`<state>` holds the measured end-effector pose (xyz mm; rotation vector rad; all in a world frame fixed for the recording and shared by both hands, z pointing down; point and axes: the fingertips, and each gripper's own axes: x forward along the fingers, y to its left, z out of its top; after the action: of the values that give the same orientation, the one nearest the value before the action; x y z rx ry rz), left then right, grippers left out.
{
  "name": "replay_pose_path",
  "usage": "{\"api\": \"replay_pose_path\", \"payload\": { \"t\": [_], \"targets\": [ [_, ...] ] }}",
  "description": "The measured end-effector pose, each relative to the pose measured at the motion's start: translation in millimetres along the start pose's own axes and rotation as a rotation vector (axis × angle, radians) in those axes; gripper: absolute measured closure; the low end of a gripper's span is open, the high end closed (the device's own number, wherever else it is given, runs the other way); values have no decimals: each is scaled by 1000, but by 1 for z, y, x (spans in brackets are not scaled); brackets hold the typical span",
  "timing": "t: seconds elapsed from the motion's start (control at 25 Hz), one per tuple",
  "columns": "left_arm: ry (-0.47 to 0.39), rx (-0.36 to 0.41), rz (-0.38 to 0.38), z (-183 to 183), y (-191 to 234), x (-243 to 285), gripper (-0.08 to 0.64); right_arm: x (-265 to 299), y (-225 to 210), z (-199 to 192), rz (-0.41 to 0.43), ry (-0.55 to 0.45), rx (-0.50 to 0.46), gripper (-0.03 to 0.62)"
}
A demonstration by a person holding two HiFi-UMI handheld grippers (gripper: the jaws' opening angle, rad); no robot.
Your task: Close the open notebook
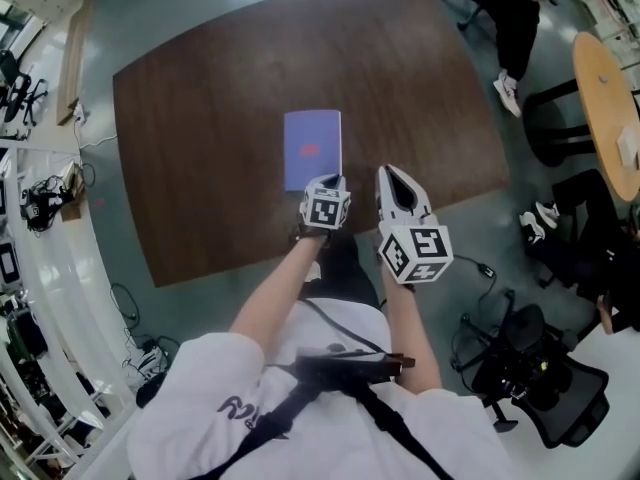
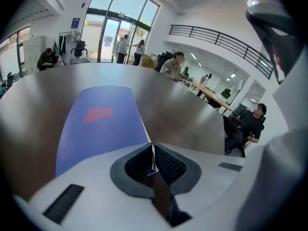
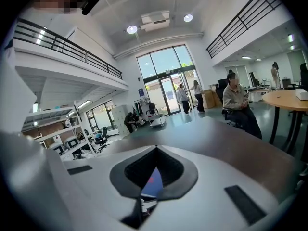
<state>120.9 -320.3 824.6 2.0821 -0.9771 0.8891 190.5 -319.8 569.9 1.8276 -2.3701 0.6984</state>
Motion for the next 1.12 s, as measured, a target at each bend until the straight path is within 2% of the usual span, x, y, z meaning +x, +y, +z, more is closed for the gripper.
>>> {"api": "replay_pose_path", "payload": {
  "t": [0.16,0.4,0.6,0.76,1.0,1.12],
  "targets": [
    [-12,11,6,-1,1,2,541,-2,3,0,17,-4,-4,601],
    [-140,-16,-37,23,-10,-35,541,-9,13,8,37,-29,-9,601],
    [-307,-36,-40,56,-2,-103,541,-19,40,20,74,-57,-38,601],
    [-462,-23,-48,76,3,-177,541,-36,69,24,102,-78,-64,602],
    [-734,32,-19,103,-1,-304,543,-61,122,39,173,-129,-160,601],
    [-819,87,27,102,-7,-356,549,-76,154,44,216,-151,-231,602]
  ]
}}
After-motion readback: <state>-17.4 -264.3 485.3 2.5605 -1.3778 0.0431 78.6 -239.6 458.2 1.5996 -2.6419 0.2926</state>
